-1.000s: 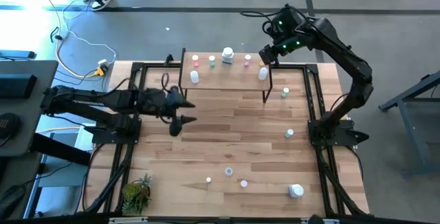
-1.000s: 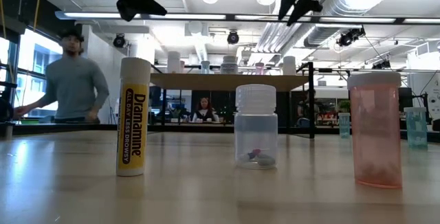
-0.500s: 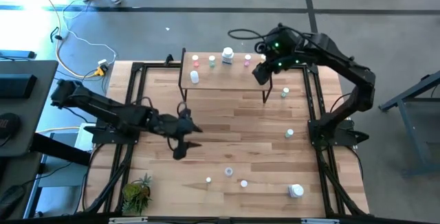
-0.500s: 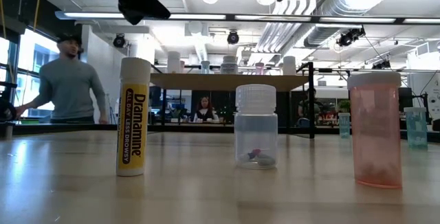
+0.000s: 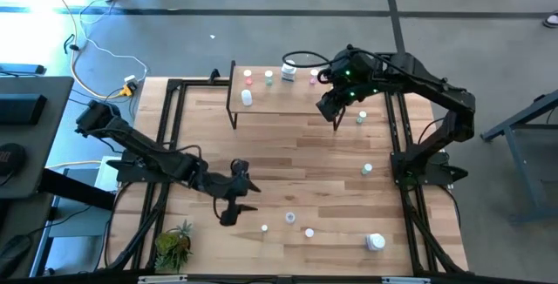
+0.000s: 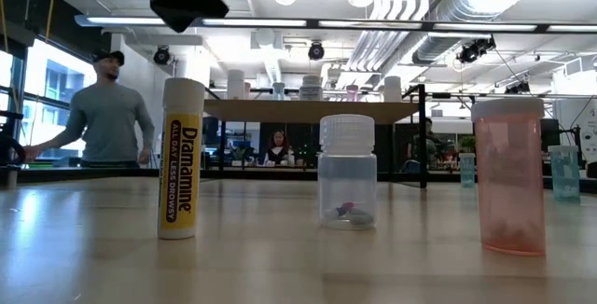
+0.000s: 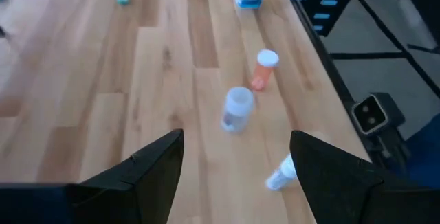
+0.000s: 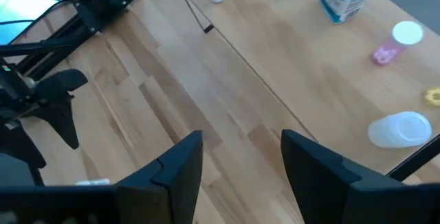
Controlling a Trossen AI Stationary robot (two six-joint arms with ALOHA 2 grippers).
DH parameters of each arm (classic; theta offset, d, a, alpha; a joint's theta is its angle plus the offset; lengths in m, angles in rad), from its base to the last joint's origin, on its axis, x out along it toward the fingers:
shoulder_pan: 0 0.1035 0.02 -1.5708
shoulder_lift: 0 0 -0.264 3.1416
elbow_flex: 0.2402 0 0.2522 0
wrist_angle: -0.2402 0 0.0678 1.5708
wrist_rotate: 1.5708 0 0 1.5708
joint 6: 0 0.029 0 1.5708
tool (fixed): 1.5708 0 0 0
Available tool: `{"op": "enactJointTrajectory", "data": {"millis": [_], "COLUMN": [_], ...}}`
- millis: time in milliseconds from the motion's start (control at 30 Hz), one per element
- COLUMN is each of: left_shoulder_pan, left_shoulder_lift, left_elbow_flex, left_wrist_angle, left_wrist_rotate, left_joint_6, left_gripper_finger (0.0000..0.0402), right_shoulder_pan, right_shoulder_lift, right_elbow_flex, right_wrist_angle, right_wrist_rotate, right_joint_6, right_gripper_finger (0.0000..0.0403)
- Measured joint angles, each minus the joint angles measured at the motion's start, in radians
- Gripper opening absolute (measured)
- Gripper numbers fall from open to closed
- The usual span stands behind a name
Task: Pick and place medicine bottles onto shelf by color
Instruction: Put the white pill bottle on the shelf
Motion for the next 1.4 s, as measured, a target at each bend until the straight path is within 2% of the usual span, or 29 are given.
{"op": "enactJointTrajectory", "data": {"millis": [467, 767, 867, 1167, 1400], "left_shoulder_pan": [-0.091, -0.097, -0.102, -0.122, -0.122], "left_shoulder_lift": [0.201, 0.295, 0.334, 0.414, 0.42], "left_elbow_flex": [-0.001, -0.001, -0.001, -0.001, -0.001], "left_wrist_angle": [0.154, 0.237, 0.274, 0.343, 0.35], "left_wrist_rotate": [-0.014, 0.023, 0.042, 0.007, -0.018], "left_joint_6": [-0.046, -0.047, -0.052, -0.069, -0.069], "left_gripper_finger": [0.0257, 0.0257, 0.0257, 0.0257, 0.0223], "right_shoulder_pan": [0.005, 0.005, 0.005, 0.005, 0.005], "right_shoulder_lift": [0.0, 0.0, 0.0, 0.001, 0.001], "right_elbow_flex": [0.0, 0.0, 0.0, 0.0, 0.0], "right_wrist_angle": [0.0, 0.0, -0.001, -0.009, -0.035], "right_wrist_rotate": [0.0, 0.002, 0.032, 0.055, 0.055], "right_joint_6": [0.001, 0.024, 0.024, 0.024, 0.029], "right_gripper_finger": [0.0188, 0.0188, 0.0188, 0.0188, 0.0188]}}
